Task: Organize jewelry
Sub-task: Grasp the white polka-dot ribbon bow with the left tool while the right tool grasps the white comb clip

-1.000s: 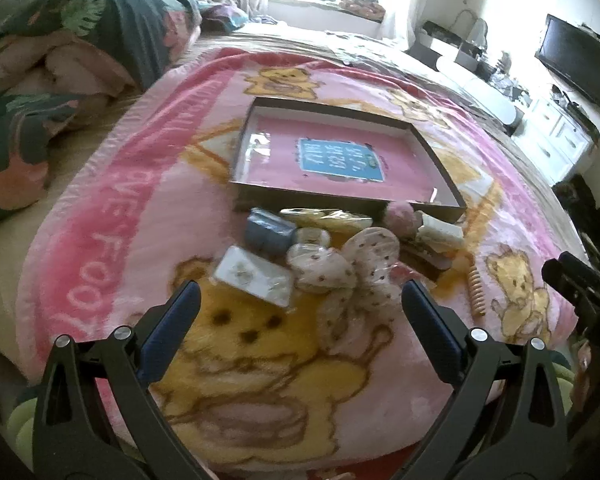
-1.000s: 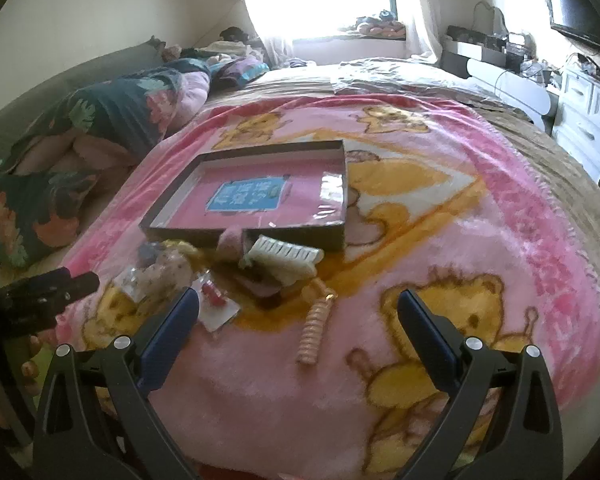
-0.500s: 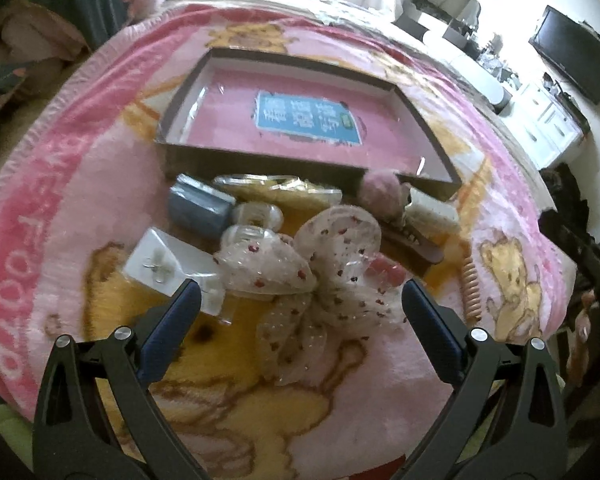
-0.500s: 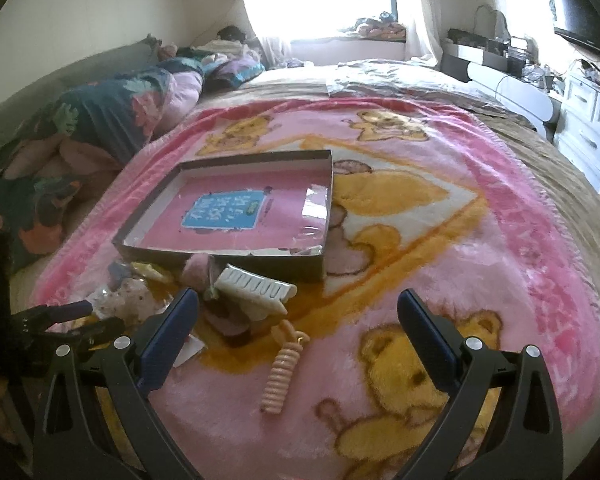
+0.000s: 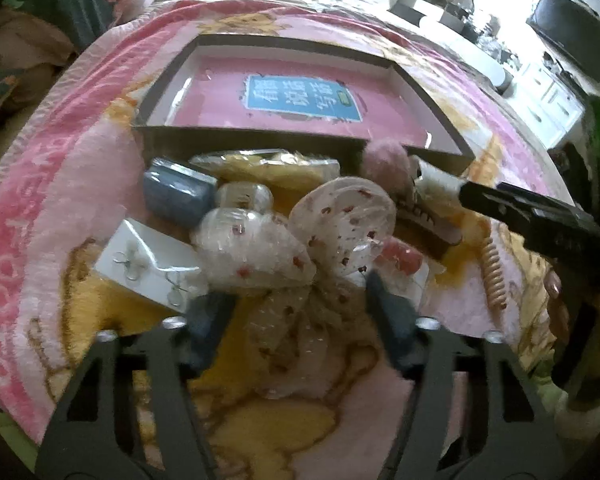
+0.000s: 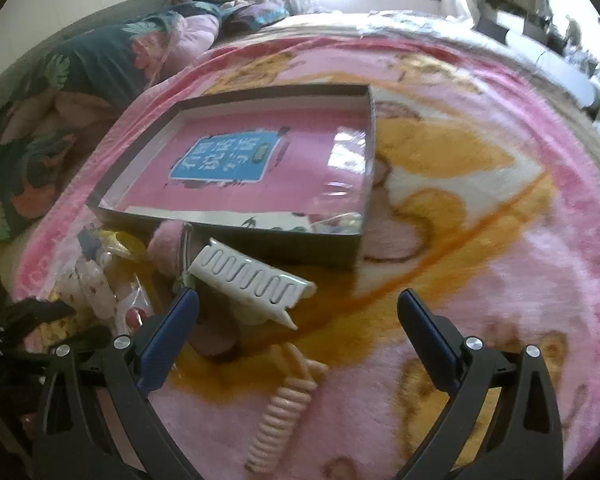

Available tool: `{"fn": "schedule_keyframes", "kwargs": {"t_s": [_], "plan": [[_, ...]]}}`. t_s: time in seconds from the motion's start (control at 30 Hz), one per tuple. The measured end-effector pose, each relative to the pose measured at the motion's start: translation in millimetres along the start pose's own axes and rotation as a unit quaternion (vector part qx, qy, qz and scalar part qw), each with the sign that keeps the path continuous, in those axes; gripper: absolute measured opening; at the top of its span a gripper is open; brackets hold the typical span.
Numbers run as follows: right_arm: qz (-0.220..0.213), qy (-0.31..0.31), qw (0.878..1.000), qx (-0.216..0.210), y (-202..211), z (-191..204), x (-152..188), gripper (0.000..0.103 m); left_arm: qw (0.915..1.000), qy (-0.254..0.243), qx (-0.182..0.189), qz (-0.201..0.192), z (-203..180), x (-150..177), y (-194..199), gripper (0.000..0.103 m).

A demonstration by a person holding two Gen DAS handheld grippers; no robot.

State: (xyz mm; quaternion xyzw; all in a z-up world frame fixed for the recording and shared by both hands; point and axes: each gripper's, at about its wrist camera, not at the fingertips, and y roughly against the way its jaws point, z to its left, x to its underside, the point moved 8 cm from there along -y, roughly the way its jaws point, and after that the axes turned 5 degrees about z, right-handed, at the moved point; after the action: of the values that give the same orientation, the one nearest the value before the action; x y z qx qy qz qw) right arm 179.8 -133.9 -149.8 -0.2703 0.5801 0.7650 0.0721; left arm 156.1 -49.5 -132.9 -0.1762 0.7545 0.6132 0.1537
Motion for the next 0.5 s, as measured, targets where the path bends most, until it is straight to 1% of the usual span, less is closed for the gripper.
{"fn": "schedule_keyframes", "kwargs": {"t_s": [0.07, 0.1, 0.13, 0.17, 0.3, 0.37, 0.4, 0.47, 0.5], "plan": [[0.003, -0.001, 1.0, -0.009, -7.0, 0.4, -1.8, 0.099, 1.0, -0.002, 0.008, 0.005, -1.3, 3.3, -3.2, 0.033], [0.004, 0.002, 1.0, -0.009, -9.0, 1.9, -2.5, 0.099, 0.9999, -0.006, 0.007, 0.003, -1.8, 3.9, -2.8, 0.03], [0.003, 0.009, 1.0, -0.011, -11.2, 3.1, -3.2, 0.099, 0.9999, -0.01, 0.008, 0.0, -2.6, 4.2, -2.1, 0.024], [0.002, 0.013, 1.0, -0.014, -12.6, 4.6, -3.6, 0.099, 0.9999, -0.012, 0.011, -0.002, -2.9, 4.4, -1.3, 0.02], [0.002, 0.021, 0.999, -0.036, -19.5, 9.9, -6.9, 0.098, 0.9997, -0.009, 0.024, -0.005, 0.3, 5.0, 3.6, 0.015], [0.0, 0.032, 0.998, -0.047, -21.5, 14.6, -7.2, 0.092, 0.9996, -0.009, 0.027, -0.009, 2.3, 4.5, 8.1, 0.014], [0.002, 0.037, 0.998, -0.05, -23.0, 16.8, -6.6, 0.084, 0.9995, -0.008, 0.028, -0.011, 3.6, 4.2, 10.2, 0.014], [0.005, 0.043, 0.997, -0.062, -26.5, 20.7, -5.7, 0.077, 0.9994, -0.007, 0.029, -0.015, 6.1, 3.3, 15.0, 0.014], [0.005, 0.046, 0.996, -0.07, -26.9, 22.8, -4.7, 0.07, 0.9994, -0.005, 0.03, -0.018, 7.3, 2.7, 17.5, 0.014]]}}
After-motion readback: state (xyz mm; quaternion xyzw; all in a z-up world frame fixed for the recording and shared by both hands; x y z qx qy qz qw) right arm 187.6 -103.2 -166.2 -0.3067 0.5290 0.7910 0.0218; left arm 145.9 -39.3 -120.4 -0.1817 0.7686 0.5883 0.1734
